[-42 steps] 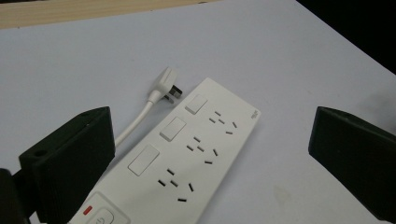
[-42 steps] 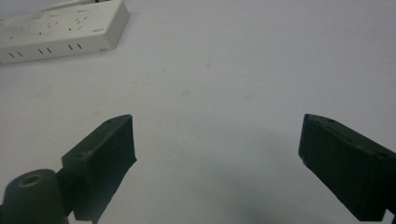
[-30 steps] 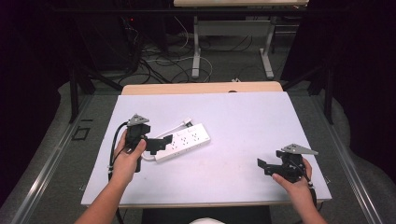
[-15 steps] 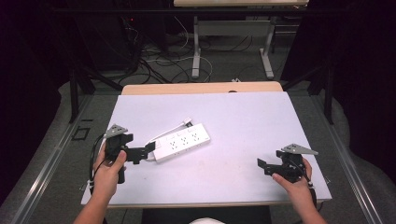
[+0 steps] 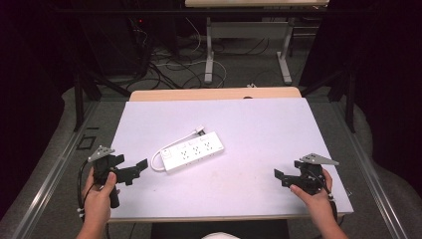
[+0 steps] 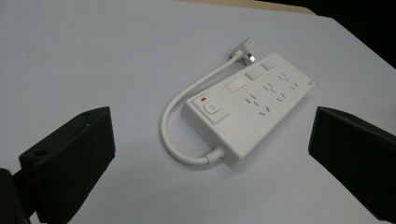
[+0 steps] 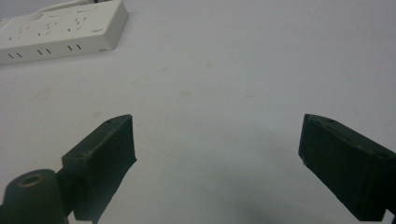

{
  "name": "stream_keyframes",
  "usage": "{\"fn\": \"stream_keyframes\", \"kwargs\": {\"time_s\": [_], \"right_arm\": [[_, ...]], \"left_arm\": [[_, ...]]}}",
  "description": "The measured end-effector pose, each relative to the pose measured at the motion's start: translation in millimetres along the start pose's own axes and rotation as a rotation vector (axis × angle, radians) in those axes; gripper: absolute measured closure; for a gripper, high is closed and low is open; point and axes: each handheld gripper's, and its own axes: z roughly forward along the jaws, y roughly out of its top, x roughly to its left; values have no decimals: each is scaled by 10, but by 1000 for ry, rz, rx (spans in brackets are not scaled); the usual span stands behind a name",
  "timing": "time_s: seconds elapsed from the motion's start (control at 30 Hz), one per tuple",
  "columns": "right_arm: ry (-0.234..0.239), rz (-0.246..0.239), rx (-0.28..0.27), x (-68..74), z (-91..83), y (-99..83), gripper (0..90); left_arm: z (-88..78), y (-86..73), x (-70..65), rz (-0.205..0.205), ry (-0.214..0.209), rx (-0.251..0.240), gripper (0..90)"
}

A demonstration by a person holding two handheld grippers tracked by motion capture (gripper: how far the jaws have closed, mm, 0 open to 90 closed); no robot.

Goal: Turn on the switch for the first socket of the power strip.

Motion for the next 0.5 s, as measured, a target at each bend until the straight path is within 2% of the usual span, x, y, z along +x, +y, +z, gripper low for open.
{"fn": "stream_keyframes", "kwargs": {"time_s": [0.07, 0.2, 0.5], "right_arm": [[-2, -1, 0, 0, 0, 1, 102], [-3, -1, -1, 0, -1, 0, 102], [-1, 2, 1, -4, -2, -2, 102]], "left_arm": [[1, -53, 28, -22, 9, -7, 3], [1, -134, 92, -39, 26, -9, 3], [36, -277, 208, -57, 53, 3, 3]]}}
